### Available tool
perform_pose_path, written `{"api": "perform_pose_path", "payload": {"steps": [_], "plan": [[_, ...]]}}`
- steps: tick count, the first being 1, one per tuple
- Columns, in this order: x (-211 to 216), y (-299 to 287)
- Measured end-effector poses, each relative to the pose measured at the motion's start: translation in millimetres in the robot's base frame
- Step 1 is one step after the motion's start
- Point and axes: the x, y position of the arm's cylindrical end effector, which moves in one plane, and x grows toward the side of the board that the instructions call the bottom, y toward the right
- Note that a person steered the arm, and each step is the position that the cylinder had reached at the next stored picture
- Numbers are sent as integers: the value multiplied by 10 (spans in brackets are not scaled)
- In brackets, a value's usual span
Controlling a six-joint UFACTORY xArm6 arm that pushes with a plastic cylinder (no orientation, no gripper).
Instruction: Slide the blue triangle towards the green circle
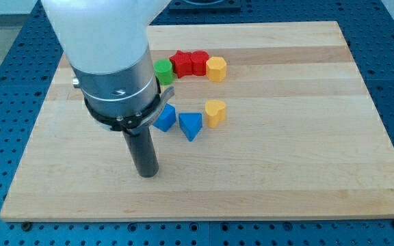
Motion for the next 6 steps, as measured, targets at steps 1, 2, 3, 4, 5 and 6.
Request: {"api": "perform_pose_path", "payload": {"steps": [1,2,3,4,5,6], "plan": [[-154,547],[-154,621],[-449,621],[-1164,621],[-1860,621],[-1971,621]]}}
